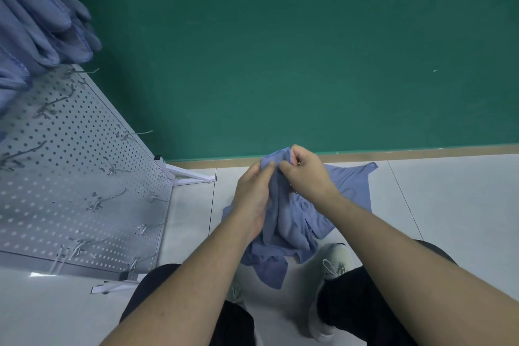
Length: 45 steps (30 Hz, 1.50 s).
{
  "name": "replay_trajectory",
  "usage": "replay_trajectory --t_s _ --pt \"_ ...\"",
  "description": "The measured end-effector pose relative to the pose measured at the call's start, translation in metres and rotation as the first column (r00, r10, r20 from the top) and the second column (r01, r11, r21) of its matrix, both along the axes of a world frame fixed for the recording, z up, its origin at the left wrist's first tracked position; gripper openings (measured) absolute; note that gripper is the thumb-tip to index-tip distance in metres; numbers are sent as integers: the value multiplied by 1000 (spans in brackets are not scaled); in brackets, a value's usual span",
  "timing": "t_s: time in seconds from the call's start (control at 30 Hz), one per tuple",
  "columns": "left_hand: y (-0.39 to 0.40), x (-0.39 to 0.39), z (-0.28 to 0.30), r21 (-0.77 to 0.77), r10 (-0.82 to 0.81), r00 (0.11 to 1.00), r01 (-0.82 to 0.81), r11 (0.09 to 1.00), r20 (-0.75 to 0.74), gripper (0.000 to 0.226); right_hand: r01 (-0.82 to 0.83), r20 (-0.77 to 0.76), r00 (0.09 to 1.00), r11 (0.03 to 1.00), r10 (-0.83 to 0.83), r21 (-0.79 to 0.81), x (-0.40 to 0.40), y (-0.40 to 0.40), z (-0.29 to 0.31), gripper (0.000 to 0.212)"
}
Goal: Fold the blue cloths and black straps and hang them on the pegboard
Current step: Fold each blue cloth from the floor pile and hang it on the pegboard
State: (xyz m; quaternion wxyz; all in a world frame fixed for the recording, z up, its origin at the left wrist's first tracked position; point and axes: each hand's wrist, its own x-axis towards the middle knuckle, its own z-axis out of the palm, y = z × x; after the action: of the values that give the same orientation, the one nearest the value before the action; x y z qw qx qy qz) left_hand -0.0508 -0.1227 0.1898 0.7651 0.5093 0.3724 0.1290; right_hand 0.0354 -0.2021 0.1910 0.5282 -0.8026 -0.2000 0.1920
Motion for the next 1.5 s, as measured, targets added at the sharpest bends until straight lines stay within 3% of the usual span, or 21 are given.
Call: replay_trajectory --t_s 0.17,0.37,0.47,0.6,0.73,0.83,0.93,1.1,1.27,1.4,1.5 --pt "2 0 2 -130 66 998 -68 989 -19 30 -62 49 997 998 63 -13 -4 -1 -7 32" --pt "3 -2 4 -59 8 1000 -8 998 5 29 -190 267 932 958 245 -214 -14 -1 2 35" --pt "4 -3 5 -33 -27 999 27 999 18 30 -242 291 903 934 317 -264 -16 1 3 31" --pt "10 -4 8 -78 23 999 -21 997 33 29 -264 79 961 964 266 -36 -12 1 -4 29" --pt "12 -5 8 -133 -24 998 32 991 65 28 -144 -46 987 972 154 184 -8 0 -6 28" --pt "12 -5 9 -121 -61 994 71 990 86 27 -118 -42 991 971 129 210 -5 -2 -5 32" --pt "12 -5 10 -101 -83 992 92 991 90 32 -113 -19 993 972 120 207 -3 -3 -4 22" --pt "9 -6 11 -53 -78 996 80 995 40 31 -159 92 985 982 149 104 0 -2 -8 18" --pt "8 -5 12 13 -91 996 91 996 -4 34 -98 203 975 995 92 17 1 -2 -8 17" --pt "7 -7 12 201 -227 974 228 953 -30 30 -74 204 975 994 90 -85 6 -5 -4 20" --pt "8 -9 9 273 -232 972 229 934 -22 25 -48 286 953 982 99 -181 7 -9 1 30"
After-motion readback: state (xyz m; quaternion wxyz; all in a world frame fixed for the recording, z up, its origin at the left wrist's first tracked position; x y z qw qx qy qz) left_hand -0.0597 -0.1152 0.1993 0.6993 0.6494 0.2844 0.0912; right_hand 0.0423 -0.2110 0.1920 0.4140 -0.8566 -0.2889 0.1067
